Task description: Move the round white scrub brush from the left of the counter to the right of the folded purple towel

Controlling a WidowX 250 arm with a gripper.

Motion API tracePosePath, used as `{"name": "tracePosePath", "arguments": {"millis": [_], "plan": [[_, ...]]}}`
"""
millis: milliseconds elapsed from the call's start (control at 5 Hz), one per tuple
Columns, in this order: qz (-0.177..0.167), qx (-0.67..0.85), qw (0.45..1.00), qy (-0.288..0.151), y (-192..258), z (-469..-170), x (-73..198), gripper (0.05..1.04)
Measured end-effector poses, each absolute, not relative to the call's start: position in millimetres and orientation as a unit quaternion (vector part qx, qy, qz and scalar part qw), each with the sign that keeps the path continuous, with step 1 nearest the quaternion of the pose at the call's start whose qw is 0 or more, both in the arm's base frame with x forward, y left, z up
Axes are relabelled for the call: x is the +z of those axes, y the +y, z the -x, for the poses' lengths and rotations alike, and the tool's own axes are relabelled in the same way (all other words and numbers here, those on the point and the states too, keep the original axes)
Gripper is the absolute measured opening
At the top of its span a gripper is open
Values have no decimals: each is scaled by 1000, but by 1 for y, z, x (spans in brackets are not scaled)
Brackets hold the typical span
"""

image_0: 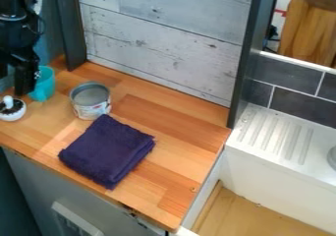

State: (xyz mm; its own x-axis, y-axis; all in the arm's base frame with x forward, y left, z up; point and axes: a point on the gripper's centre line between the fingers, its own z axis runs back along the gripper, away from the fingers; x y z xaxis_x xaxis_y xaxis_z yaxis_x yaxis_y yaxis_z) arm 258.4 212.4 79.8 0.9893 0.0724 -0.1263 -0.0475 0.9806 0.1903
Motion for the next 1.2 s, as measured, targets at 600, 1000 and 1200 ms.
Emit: {"name": "tracePosePath", "arguments": {"millis": [600,1000,1200], "plan": [[-64,42,993,91,237,-254,48,1001],[-45,34,991,118,242,-259,23,1001],[-45,35,991,117,242,-259,23,969]]}}
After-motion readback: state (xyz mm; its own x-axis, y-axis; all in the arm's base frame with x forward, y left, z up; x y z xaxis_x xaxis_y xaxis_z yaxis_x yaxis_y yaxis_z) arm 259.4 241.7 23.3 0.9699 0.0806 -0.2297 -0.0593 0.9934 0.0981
